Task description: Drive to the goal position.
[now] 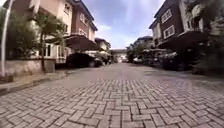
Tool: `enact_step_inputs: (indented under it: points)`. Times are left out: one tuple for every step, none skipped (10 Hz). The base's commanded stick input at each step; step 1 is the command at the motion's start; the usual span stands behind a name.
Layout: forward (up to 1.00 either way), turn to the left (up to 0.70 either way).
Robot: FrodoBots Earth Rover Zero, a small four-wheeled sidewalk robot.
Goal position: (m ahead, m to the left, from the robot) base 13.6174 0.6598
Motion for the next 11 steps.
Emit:
enact_step_inputs:
  points:
    - [0.69,-0.23]
    - [0.69,-0.05]
    - [0.69,0.03]
    - [0.69,0.03]
    - [0.69,0.03]
    - [0.69,0.03]
    - [0.69,0.03]
    - [0.69,0.03]
    - [0.69,0.03]
    - [0.69,0.03]
    - [0.69,0.03]
